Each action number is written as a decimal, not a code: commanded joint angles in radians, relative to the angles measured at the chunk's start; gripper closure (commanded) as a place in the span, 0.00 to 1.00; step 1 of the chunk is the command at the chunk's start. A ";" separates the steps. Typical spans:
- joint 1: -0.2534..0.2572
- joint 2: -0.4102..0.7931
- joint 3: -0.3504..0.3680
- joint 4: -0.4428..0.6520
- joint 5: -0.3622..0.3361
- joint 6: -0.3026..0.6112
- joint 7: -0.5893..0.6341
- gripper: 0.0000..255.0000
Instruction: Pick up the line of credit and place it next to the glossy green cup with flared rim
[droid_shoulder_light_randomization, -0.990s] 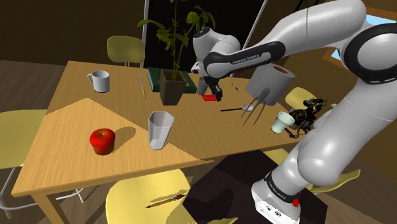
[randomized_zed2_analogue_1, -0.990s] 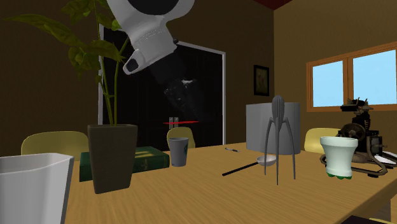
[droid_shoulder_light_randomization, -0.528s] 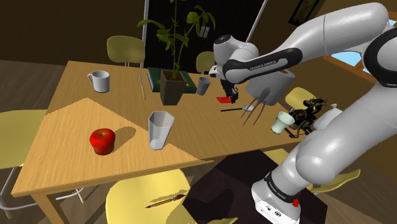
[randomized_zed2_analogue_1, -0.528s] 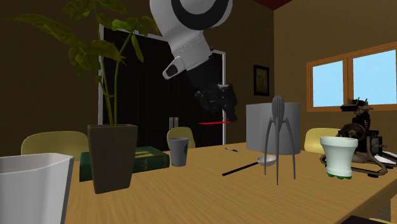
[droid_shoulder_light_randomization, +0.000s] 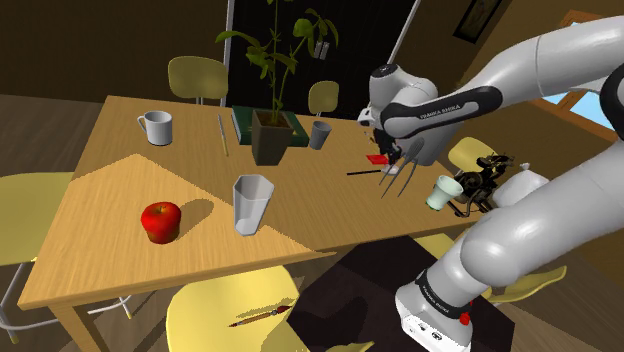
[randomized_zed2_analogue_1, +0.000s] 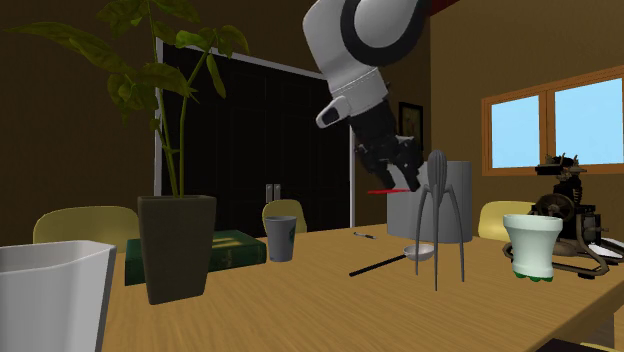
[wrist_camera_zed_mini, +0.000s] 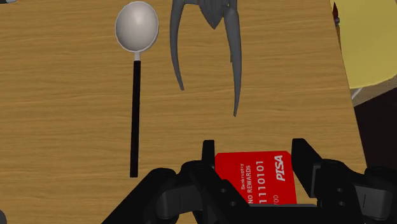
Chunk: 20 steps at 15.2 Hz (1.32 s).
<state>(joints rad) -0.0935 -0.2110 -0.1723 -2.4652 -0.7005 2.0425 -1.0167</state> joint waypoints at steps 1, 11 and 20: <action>-0.030 -0.026 -0.033 -0.031 -0.034 0.030 -0.032 1.00; -0.182 -0.070 -0.214 -0.080 -0.191 0.179 -0.209 1.00; -0.279 0.003 -0.358 -0.043 -0.272 0.335 -0.333 1.00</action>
<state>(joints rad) -0.3690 -0.2193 -0.5249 -2.5097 -0.9674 2.3645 -1.3503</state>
